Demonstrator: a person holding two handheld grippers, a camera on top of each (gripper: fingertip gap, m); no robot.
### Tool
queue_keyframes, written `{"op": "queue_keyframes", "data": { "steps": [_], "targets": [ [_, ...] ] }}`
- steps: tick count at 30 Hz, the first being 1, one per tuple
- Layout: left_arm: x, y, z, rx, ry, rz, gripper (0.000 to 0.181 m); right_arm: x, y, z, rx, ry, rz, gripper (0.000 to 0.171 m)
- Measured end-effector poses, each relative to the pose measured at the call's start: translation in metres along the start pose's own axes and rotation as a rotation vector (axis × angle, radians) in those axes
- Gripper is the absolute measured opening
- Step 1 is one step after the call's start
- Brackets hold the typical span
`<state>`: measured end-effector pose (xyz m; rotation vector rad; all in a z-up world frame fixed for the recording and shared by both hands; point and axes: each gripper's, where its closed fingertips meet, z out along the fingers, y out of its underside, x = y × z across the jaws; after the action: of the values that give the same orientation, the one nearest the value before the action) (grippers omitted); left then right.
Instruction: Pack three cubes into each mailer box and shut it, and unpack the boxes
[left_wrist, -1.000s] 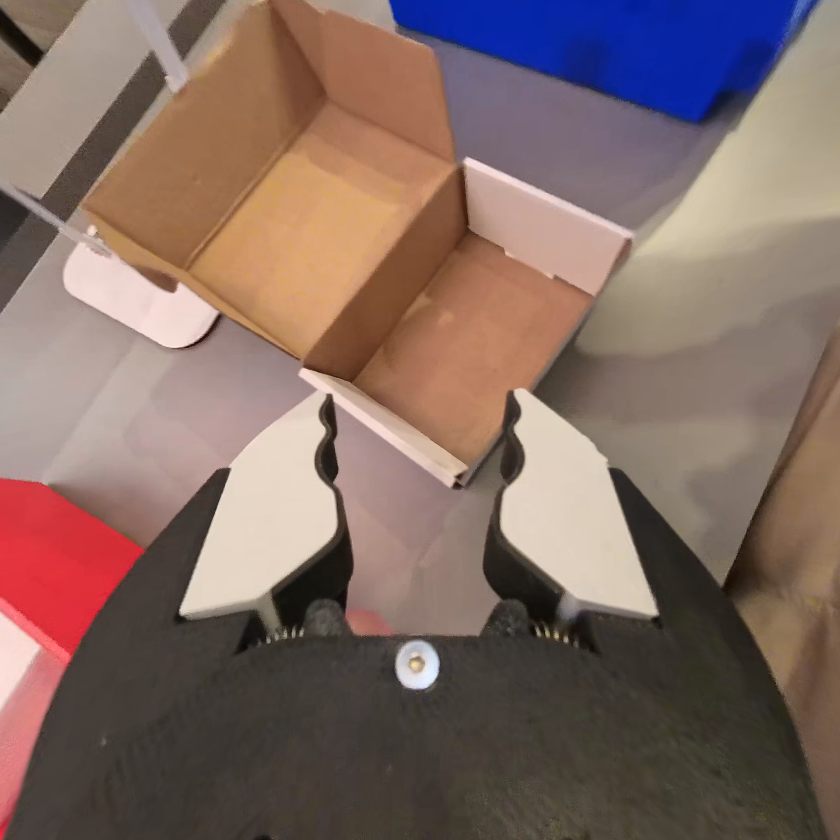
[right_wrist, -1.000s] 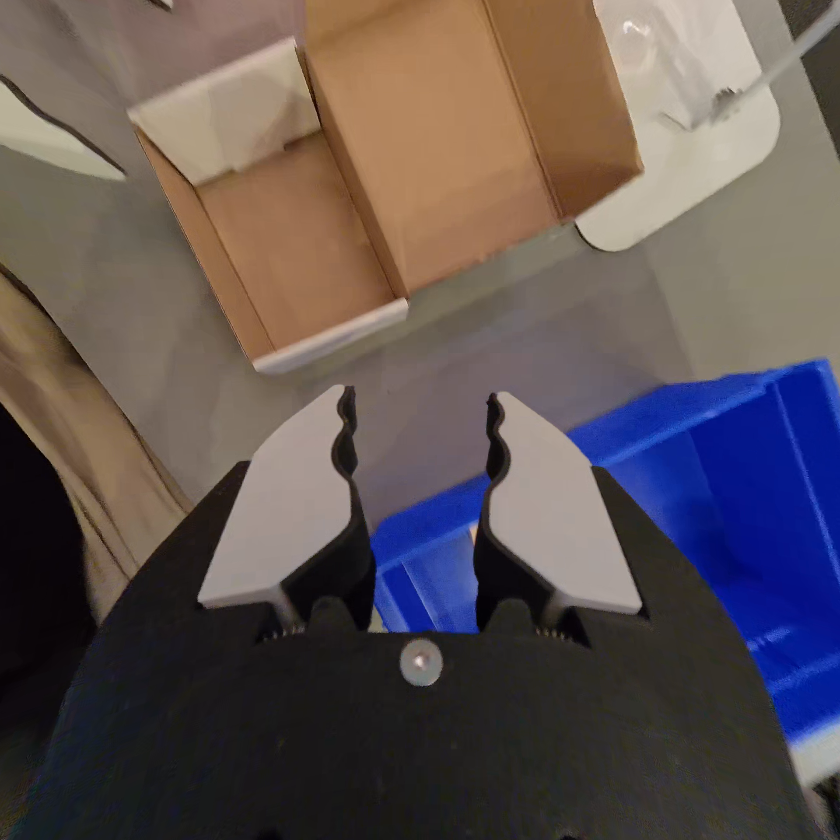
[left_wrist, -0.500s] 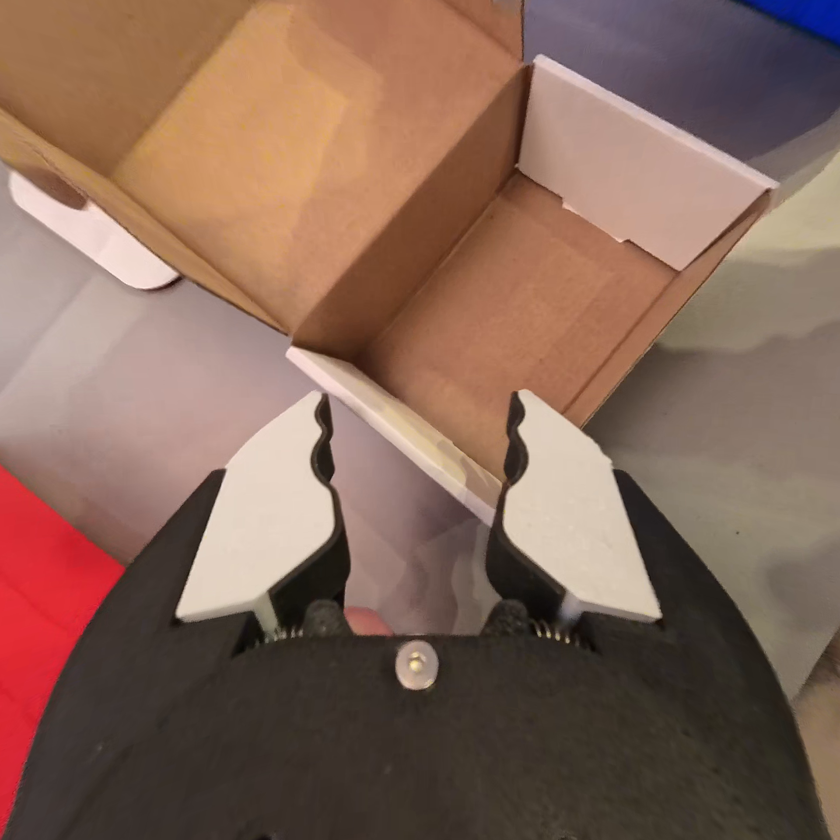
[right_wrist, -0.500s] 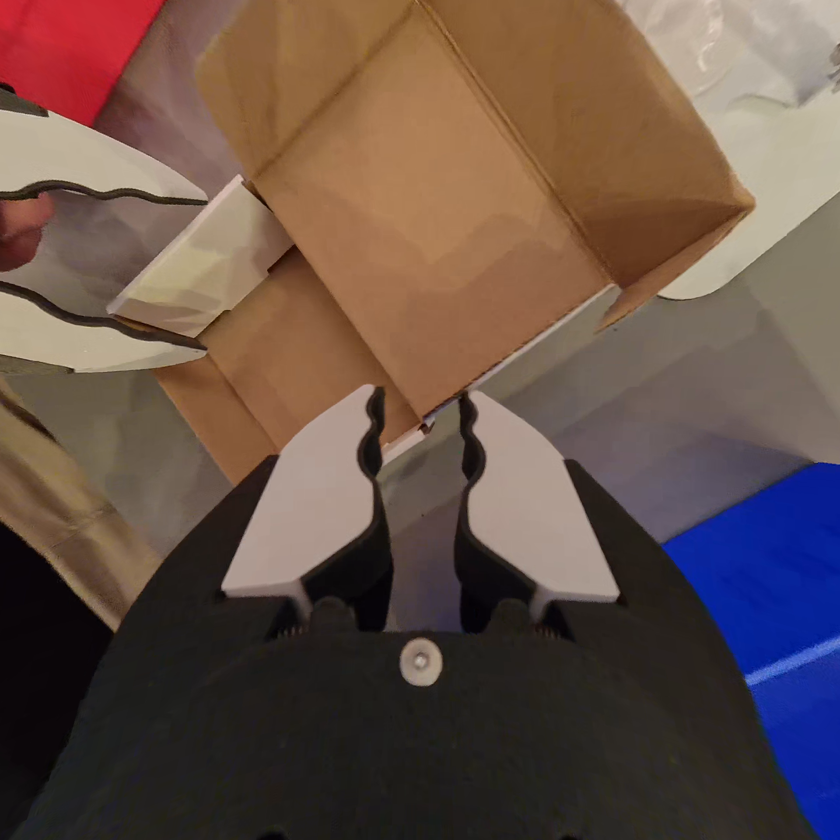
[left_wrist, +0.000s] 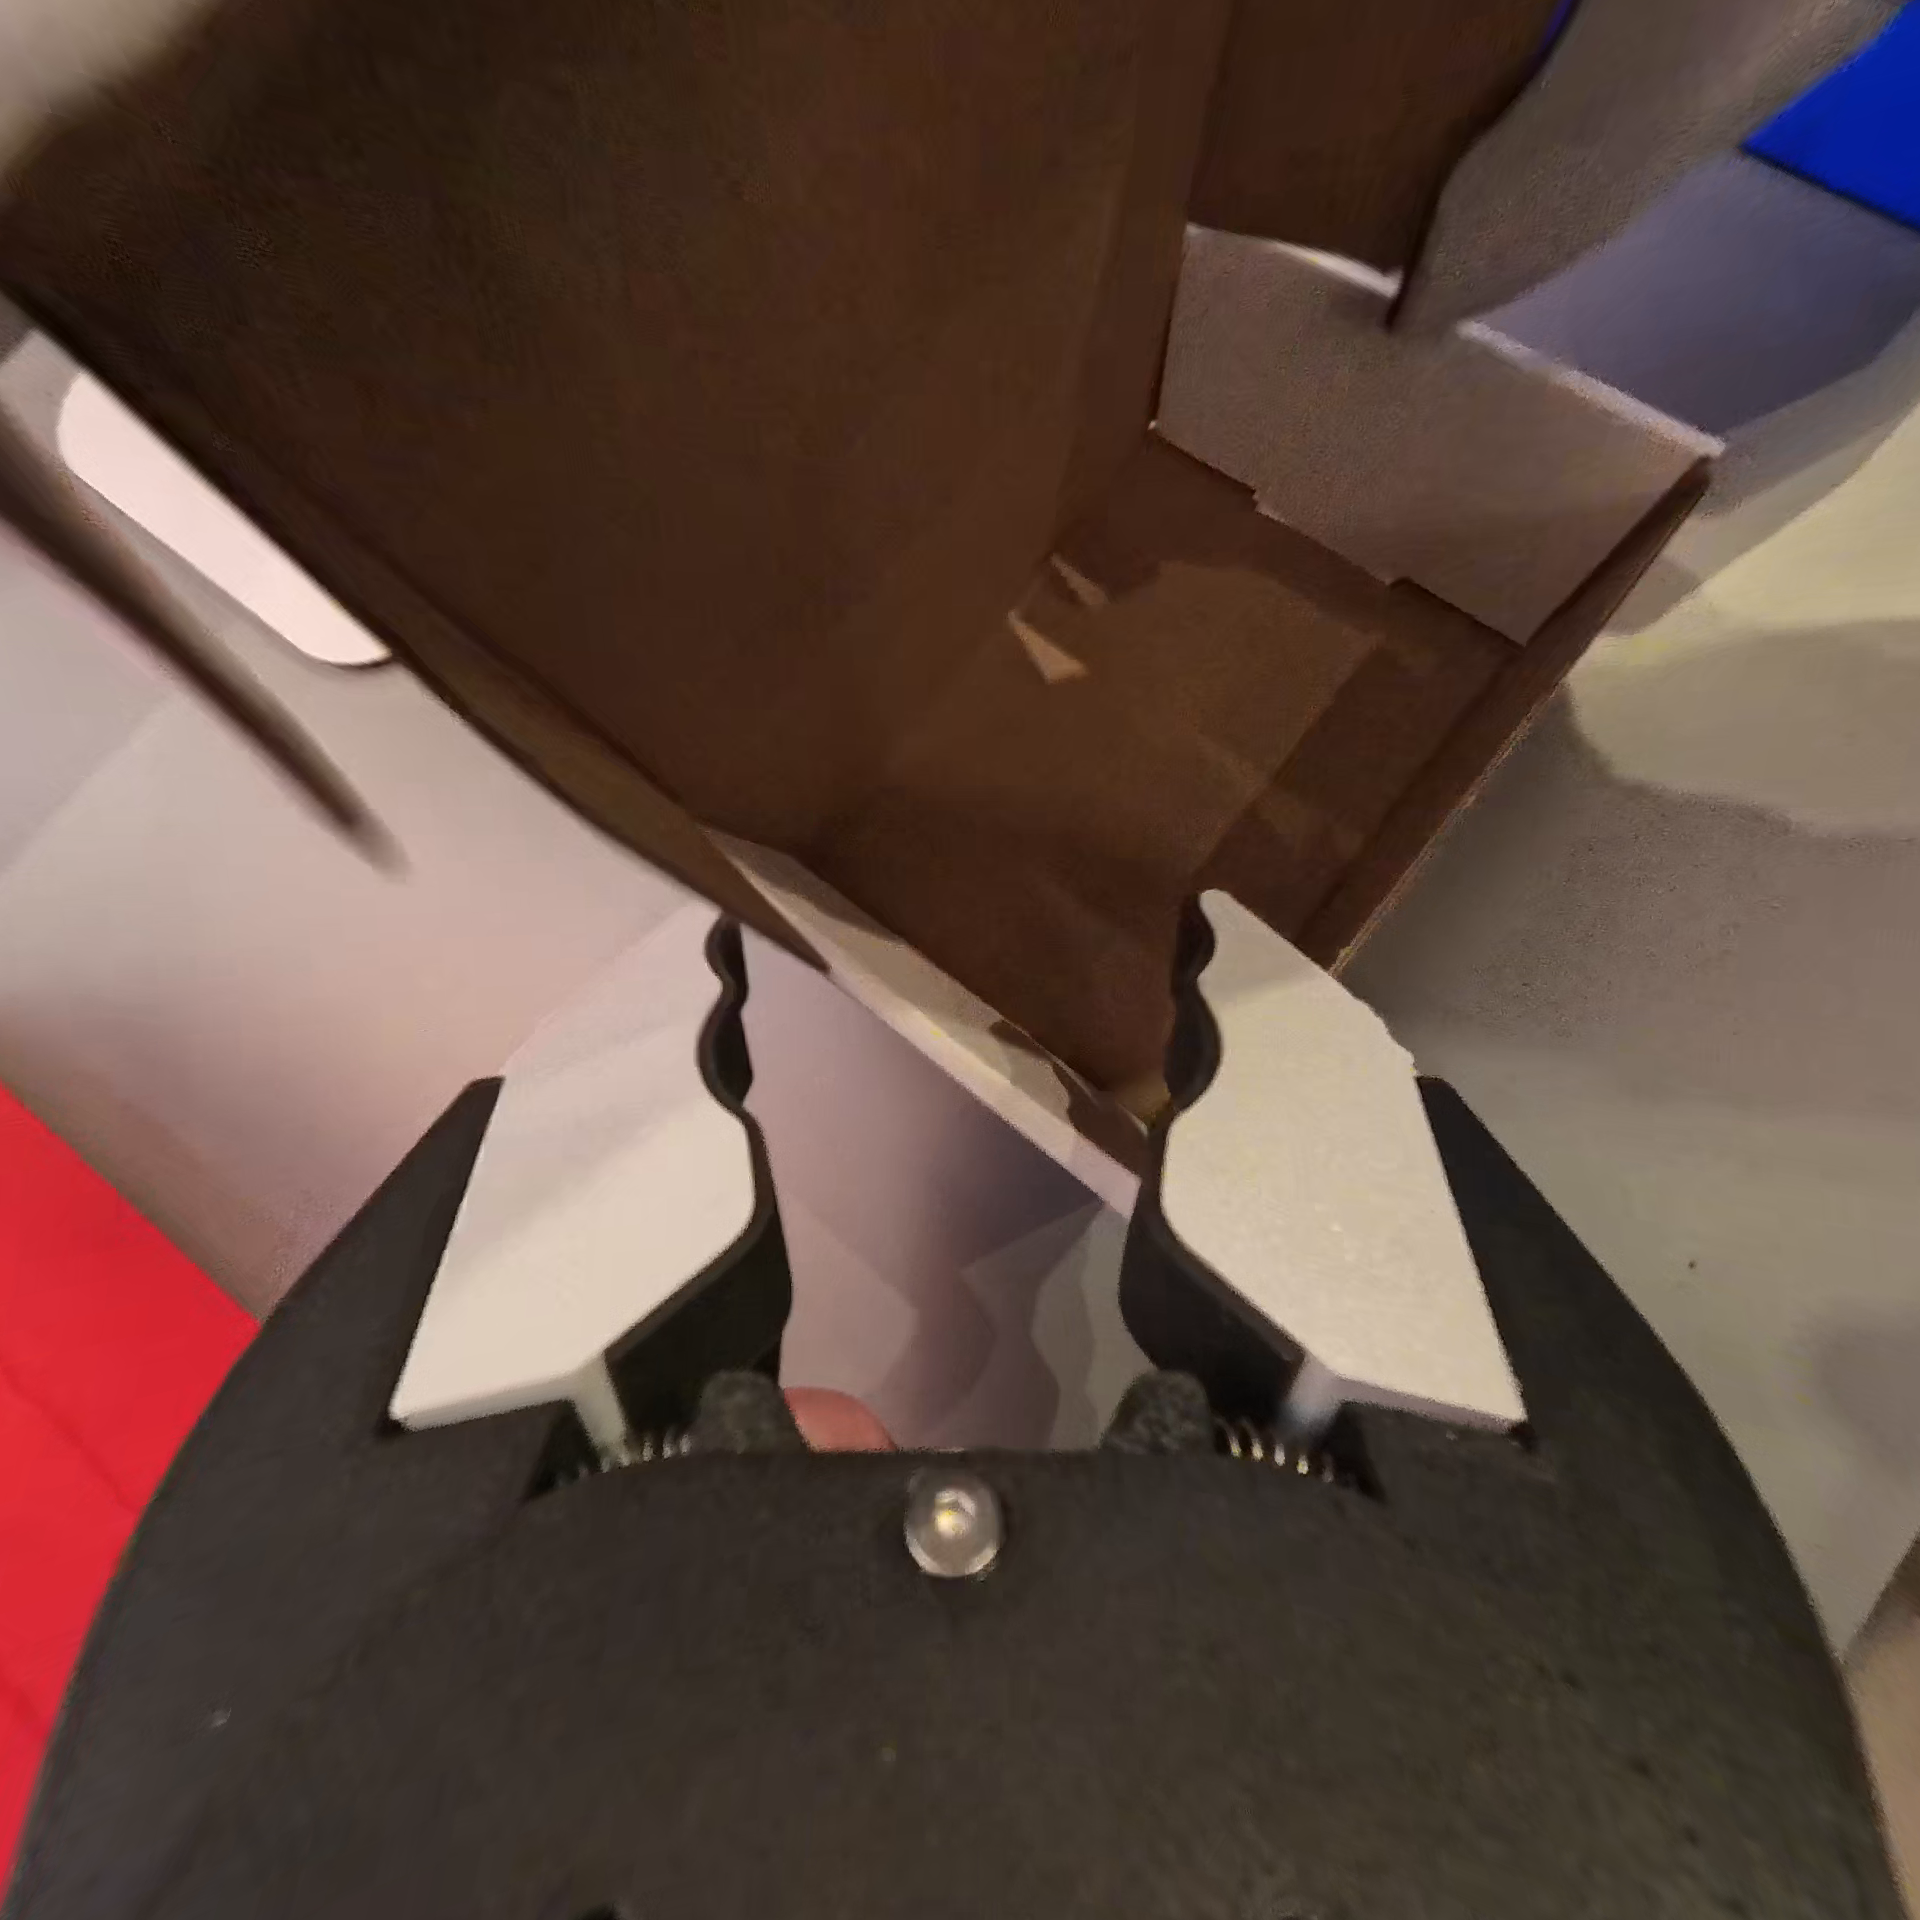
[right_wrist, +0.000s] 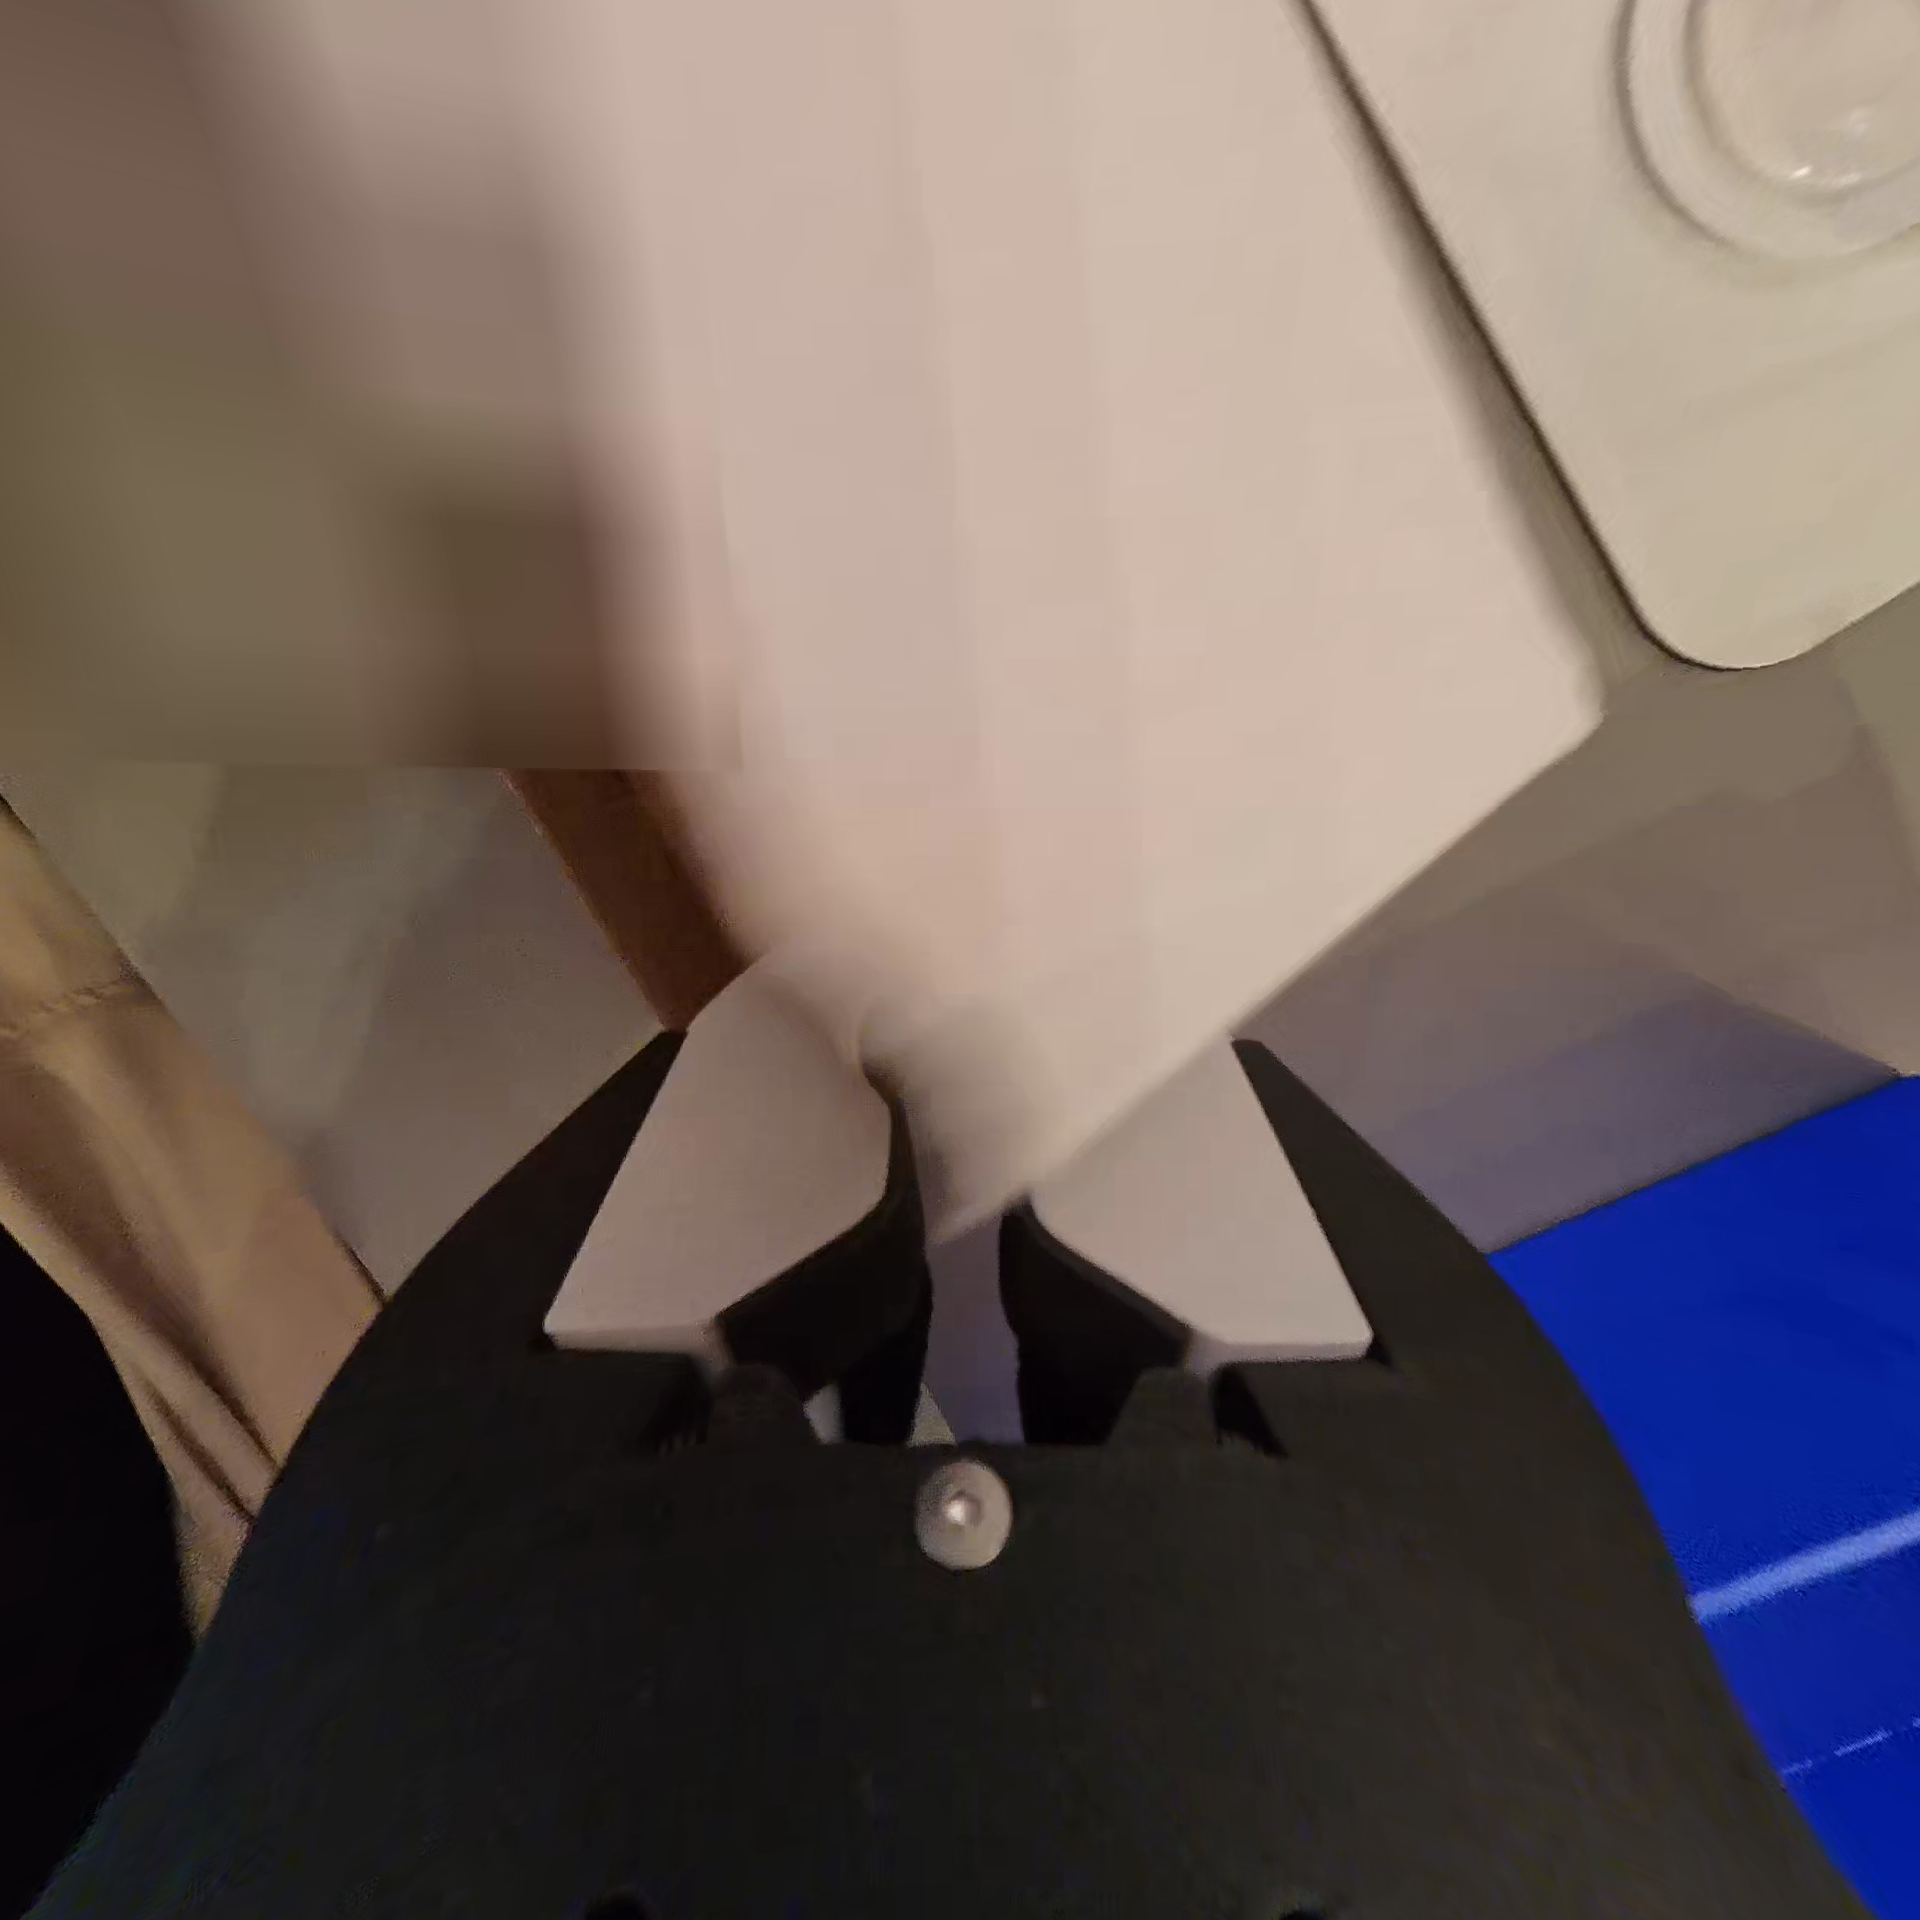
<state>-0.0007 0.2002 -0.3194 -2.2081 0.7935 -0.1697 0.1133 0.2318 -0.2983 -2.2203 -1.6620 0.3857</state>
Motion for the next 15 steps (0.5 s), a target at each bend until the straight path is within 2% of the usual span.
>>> {"op": "queue_keyframes", "data": {
  "steps": [1,5,8,15],
  "targets": [
    [-0.001,0.000,0.000,0.006,-0.009,0.010,0.079,-0.002,0.002,0.004,-0.003,0.007,-0.010,0.011],
    [-0.002,-0.001,-0.001,0.023,-0.020,0.022,0.080,-0.005,0.007,0.001,-0.034,-0.009,-0.007,0.008],
    [-0.002,-0.002,-0.002,0.027,-0.032,0.041,0.078,-0.007,0.012,-0.008,-0.059,-0.032,0.010,0.016],
    [-0.002,-0.006,-0.004,0.034,-0.074,0.122,0.072,-0.020,0.007,-0.049,0.014,-0.127,0.038,0.028]
  ]
}}
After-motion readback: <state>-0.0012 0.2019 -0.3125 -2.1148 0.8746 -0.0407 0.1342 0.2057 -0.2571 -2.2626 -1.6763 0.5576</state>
